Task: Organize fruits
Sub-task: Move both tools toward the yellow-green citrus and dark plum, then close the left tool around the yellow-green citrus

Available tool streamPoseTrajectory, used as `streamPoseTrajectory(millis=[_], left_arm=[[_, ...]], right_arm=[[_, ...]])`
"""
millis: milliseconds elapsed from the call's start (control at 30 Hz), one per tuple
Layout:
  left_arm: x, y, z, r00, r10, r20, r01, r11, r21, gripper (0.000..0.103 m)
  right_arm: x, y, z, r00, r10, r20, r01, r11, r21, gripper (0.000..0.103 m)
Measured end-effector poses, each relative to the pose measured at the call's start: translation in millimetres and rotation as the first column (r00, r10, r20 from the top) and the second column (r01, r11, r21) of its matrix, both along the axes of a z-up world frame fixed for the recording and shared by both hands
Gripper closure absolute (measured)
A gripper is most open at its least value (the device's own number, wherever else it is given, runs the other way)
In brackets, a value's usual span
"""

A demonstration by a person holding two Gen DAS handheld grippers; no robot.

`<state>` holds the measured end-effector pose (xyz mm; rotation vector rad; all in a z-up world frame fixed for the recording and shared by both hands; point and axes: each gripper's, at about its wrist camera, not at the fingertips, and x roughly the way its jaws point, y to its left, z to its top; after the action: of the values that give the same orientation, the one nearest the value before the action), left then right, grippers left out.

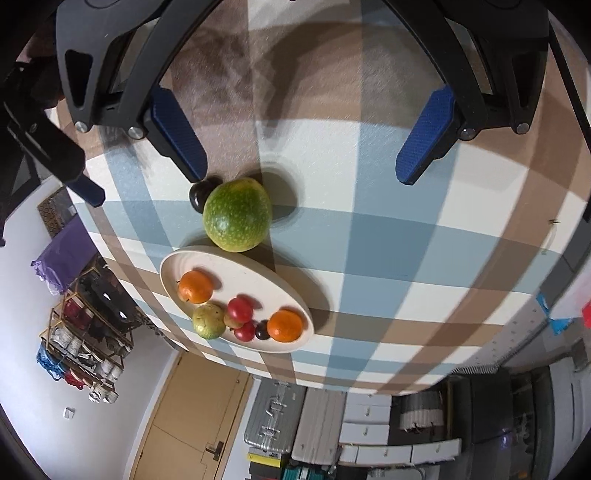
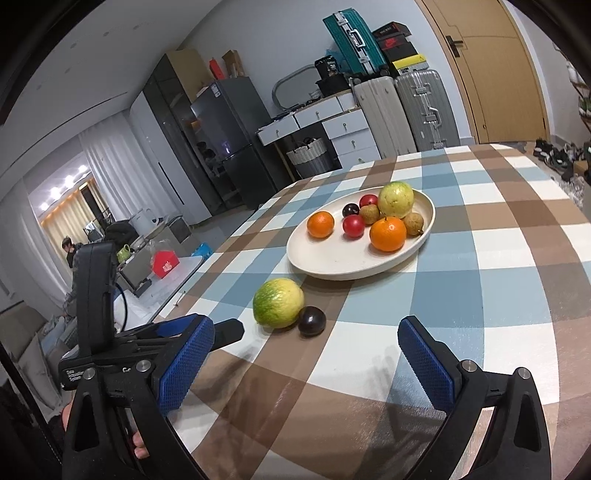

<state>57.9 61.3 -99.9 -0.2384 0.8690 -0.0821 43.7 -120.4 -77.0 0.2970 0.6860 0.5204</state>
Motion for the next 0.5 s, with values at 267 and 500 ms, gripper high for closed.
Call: streamPoseTrajectory(millis=[267,500], left_arm=[[30,-1,-7,0.999,-0.029,-0.04,0.025,0.995,-0.092,0.001],[44,-3,-7,0.996,-0.076,-0.038,0.068,0.983,-0.168,0.003]], right_arm=[[8,-2,-3,1.0,0.016,-0.002,-0.016,1.0,0.004,0.001],[12,-6,-5,1.0,0.017,-0.017,-0.017,1.0,0.021,0.001]])
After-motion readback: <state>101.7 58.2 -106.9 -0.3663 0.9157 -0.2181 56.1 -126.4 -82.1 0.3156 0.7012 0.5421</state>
